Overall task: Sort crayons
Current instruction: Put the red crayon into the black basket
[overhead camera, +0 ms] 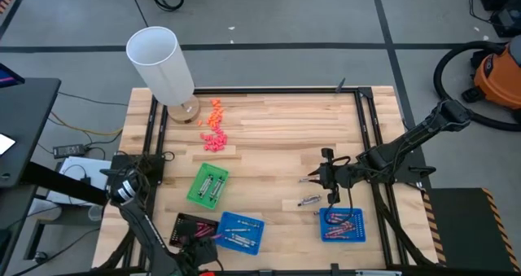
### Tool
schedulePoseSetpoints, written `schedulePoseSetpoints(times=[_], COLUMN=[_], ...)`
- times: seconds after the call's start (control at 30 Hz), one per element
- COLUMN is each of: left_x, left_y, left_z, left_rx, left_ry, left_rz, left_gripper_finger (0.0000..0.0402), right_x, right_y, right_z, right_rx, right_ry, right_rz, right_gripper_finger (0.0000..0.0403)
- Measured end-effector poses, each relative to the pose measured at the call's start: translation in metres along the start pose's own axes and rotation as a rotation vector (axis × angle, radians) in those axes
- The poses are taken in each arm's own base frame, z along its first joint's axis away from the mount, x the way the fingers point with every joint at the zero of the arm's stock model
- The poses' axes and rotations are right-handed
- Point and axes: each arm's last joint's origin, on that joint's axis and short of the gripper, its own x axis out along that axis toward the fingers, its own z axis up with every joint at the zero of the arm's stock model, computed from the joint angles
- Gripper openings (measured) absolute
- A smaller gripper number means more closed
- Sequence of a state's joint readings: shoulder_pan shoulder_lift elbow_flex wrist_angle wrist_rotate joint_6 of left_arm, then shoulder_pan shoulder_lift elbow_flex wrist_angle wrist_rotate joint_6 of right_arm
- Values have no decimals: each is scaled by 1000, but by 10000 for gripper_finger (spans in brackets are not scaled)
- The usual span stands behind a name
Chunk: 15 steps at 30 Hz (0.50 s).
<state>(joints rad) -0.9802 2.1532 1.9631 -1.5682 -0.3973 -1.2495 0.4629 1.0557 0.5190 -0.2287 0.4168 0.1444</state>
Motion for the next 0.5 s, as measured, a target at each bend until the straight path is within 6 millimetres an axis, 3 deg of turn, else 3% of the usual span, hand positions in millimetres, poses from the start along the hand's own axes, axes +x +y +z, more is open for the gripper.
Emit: schedulePoseSetpoints(times=[0.27, 0.5], left_x=[44, 45], left_y=[7, 16], left_z=[-20, -34], left_rx=[15, 34], left_ry=[222, 268], left_rz=[130, 145], left_gripper_finger=[36, 36], right_x=[0, 0], right_y=[0, 0], right_z=[1, 1], right_rx=[-13, -24], right_ry=[-7, -7], right_rz=[0, 0], right_gripper_finger=[94, 94])
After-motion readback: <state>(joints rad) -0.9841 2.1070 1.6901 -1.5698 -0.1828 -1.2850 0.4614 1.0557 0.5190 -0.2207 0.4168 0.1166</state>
